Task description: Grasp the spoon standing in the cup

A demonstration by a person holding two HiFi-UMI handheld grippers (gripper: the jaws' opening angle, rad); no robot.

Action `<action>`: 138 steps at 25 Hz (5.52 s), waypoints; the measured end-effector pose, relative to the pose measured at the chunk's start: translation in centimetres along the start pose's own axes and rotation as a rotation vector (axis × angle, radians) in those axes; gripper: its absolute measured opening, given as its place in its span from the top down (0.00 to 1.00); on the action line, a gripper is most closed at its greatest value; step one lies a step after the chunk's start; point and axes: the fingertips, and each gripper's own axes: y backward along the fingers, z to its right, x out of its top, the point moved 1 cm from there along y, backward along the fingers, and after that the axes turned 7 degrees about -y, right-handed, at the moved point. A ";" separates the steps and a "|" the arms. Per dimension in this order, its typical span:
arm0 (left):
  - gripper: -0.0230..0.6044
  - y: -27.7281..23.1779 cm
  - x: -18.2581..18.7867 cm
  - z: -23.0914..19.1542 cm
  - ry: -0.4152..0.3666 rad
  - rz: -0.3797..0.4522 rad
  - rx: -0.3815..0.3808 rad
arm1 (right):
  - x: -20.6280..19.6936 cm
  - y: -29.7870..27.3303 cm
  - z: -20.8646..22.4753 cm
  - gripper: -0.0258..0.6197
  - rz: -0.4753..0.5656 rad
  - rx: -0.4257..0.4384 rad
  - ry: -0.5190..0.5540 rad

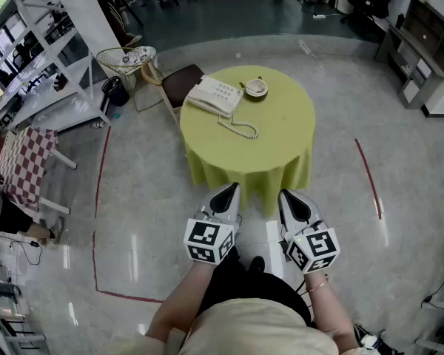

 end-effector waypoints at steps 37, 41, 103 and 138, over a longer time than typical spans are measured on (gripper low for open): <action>0.78 -4.2 -0.4 -2.5 0.018 -0.025 0.023 | -0.8 -2.4 3.0 0.96 -0.022 0.004 -0.048; 0.77 -6.6 -0.6 -4.4 0.024 -0.040 0.015 | -0.5 -4.5 4.2 0.96 -0.029 -0.009 -0.055; 0.64 -38.5 -2.1 -22.6 0.165 -0.275 0.045 | 2.4 -29.4 24.4 0.96 -0.183 -0.162 -0.168; 0.85 -42.0 -3.5 -24.7 0.269 -0.346 0.185 | 0.5 -32.4 27.1 0.96 -0.255 -0.144 -0.232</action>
